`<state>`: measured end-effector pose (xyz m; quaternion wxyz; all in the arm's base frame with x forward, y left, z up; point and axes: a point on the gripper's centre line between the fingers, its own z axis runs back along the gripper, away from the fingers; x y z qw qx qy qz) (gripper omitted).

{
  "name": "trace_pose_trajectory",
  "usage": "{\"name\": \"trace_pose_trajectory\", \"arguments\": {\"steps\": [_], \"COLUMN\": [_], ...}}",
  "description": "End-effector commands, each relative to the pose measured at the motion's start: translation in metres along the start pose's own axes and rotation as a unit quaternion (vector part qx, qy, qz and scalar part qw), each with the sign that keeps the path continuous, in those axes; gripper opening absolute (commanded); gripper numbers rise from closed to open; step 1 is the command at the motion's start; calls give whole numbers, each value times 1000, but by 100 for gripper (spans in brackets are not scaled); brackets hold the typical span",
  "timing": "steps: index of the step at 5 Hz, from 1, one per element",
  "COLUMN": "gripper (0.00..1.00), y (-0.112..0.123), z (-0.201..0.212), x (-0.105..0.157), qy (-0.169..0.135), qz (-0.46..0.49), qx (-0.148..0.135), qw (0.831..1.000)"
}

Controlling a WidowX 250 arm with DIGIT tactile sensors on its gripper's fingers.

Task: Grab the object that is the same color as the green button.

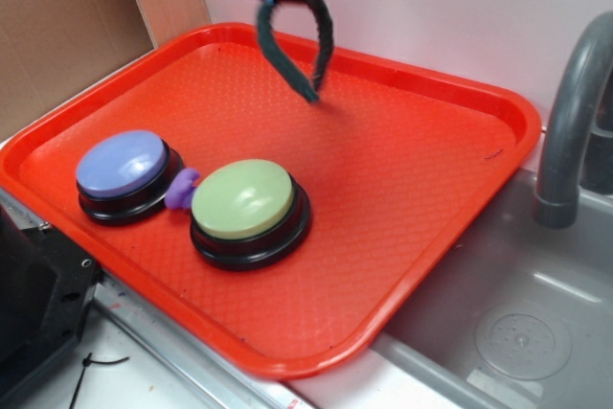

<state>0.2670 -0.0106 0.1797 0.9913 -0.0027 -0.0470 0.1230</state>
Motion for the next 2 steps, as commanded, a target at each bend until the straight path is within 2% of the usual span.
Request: {"name": "trace_pose_trajectory", "arguments": {"steps": [1,2], "gripper": [0,0], "y": [49,55], "z": [66,62], "x": [-13,-15], "qy": [-76,-50], "qz": [-7,6], "qx": [-54,-58], "qw": [996,997]}}
